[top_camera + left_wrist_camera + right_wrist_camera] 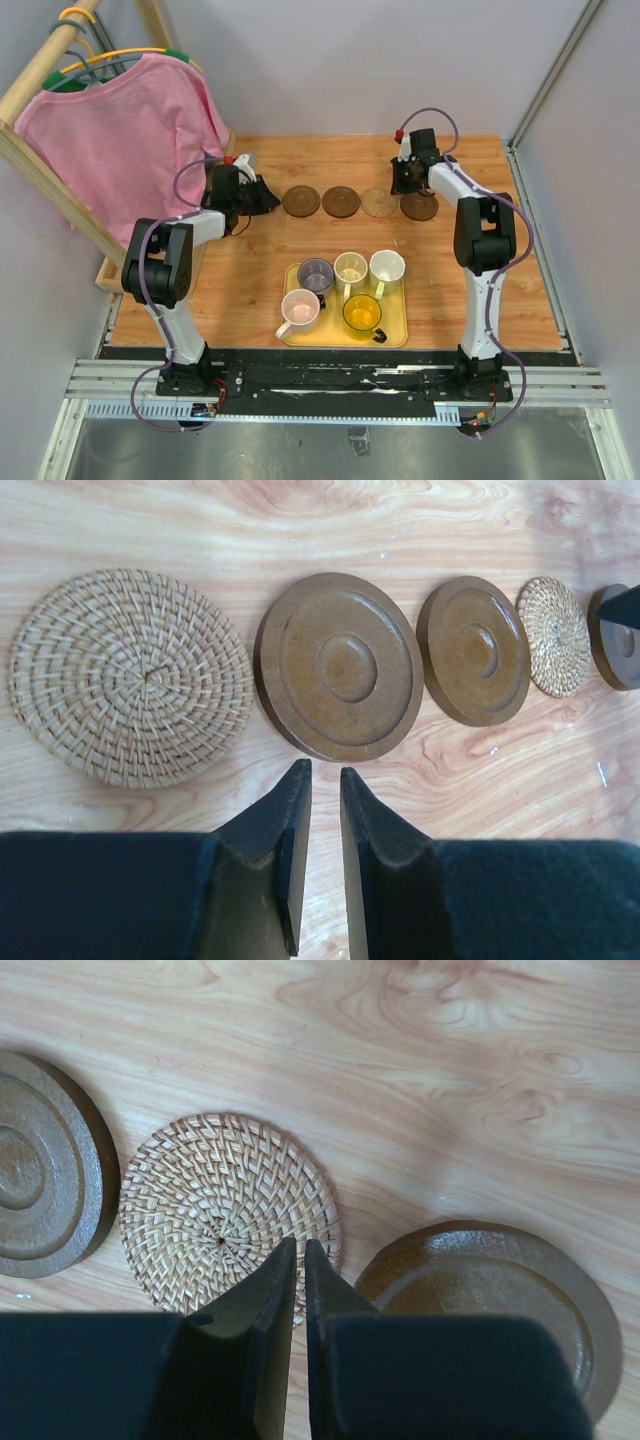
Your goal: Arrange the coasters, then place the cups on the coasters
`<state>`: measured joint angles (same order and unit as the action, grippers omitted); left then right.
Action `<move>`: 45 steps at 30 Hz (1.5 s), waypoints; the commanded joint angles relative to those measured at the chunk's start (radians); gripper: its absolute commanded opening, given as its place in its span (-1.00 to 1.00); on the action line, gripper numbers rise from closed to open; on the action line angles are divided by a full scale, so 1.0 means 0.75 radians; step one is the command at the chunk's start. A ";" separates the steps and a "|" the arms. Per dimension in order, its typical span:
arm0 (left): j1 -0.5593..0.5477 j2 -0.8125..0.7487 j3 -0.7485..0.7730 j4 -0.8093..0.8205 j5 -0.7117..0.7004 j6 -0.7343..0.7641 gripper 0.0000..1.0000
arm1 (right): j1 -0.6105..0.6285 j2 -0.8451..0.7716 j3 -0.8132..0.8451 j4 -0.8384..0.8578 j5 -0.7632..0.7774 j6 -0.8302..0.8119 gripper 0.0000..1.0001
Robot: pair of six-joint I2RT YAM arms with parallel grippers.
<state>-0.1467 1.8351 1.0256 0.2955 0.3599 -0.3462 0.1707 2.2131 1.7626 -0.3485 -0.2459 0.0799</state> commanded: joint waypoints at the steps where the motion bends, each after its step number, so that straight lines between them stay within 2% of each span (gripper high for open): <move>1: -0.005 -0.057 -0.052 0.099 0.012 -0.079 -0.54 | 0.022 0.023 0.012 0.012 -0.093 0.017 -0.82; 6: -0.005 -0.078 -0.071 0.106 0.018 -0.099 -0.53 | 0.054 -0.024 -0.086 0.055 -0.092 0.028 -0.82; 13: -0.005 -0.102 -0.079 0.079 0.023 -0.075 -0.52 | 0.086 -0.014 -0.115 0.052 -0.074 0.034 -0.82; 28: -0.005 -0.081 -0.074 0.089 0.060 -0.066 -0.52 | 0.093 -0.039 -0.151 -0.011 0.118 0.022 -0.83; 40: -0.005 -0.082 -0.090 0.096 0.059 -0.062 -0.52 | 0.097 -0.038 -0.117 -0.018 0.064 -0.012 -0.82; 45: -0.005 -0.092 -0.082 0.092 0.057 -0.051 -0.52 | 0.105 -0.071 -0.064 -0.012 0.038 -0.039 -0.75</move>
<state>-0.1471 1.7866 0.9680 0.3405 0.3912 -0.4042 0.2302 2.2024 1.6768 -0.3073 -0.2104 0.0887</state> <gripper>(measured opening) 0.240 0.108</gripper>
